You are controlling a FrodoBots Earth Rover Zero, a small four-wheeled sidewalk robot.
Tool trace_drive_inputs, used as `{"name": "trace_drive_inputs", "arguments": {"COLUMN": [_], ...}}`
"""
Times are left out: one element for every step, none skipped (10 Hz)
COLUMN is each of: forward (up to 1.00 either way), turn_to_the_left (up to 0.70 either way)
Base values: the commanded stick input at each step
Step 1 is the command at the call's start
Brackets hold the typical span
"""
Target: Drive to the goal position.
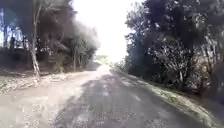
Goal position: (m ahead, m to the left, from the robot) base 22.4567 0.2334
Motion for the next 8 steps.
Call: {"name": "trace_drive_inputs", "arguments": {"forward": [1.00, 1.00, 1.00, 1.00, 1.00, 1.00, 1.00, 1.00], "turn_to_the_left": [0.27, 0.27, 0.27, 0.27, 0.09, 0.00, 0.00, 0.00]}}
